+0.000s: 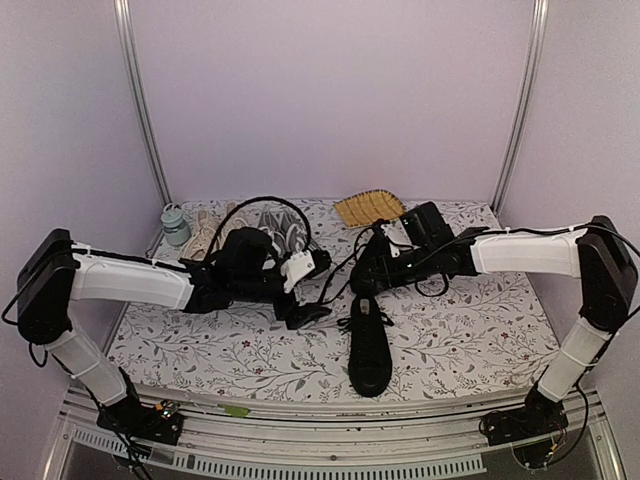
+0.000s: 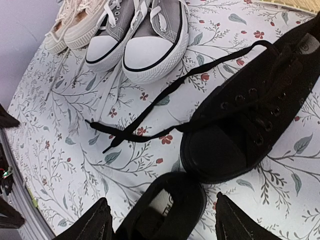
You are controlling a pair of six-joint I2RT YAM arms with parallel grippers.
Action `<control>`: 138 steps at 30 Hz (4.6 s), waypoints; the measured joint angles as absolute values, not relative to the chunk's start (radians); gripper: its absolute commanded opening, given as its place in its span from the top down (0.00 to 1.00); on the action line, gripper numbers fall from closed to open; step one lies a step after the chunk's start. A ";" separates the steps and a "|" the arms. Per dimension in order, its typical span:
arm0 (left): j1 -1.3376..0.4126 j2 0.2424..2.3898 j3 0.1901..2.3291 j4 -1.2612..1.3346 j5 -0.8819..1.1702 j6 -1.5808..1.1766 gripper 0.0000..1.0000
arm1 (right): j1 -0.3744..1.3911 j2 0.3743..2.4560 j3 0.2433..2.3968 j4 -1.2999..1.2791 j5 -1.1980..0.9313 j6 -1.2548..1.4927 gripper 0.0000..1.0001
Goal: Tie the shoes
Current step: Move the shoe to the center of the board, then pick up the shoelace from the center of the board.
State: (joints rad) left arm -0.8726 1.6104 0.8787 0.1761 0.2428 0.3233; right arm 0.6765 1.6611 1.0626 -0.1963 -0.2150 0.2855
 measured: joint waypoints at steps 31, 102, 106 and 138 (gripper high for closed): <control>-0.759 1.550 0.905 0.153 -0.092 -0.076 0.04 | 0.809 1.765 1.208 -0.602 0.188 0.556 1.00; -1.002 1.624 0.823 -0.038 0.036 0.027 0.04 | 0.749 1.942 1.232 -0.287 0.017 0.678 0.99; -0.968 1.674 0.846 -0.046 0.074 0.105 0.04 | 0.780 1.849 1.132 -0.287 0.049 0.735 0.99; -0.795 2.099 1.365 -0.302 0.137 0.116 0.67 | 0.788 1.525 1.081 -0.317 -0.047 0.168 0.46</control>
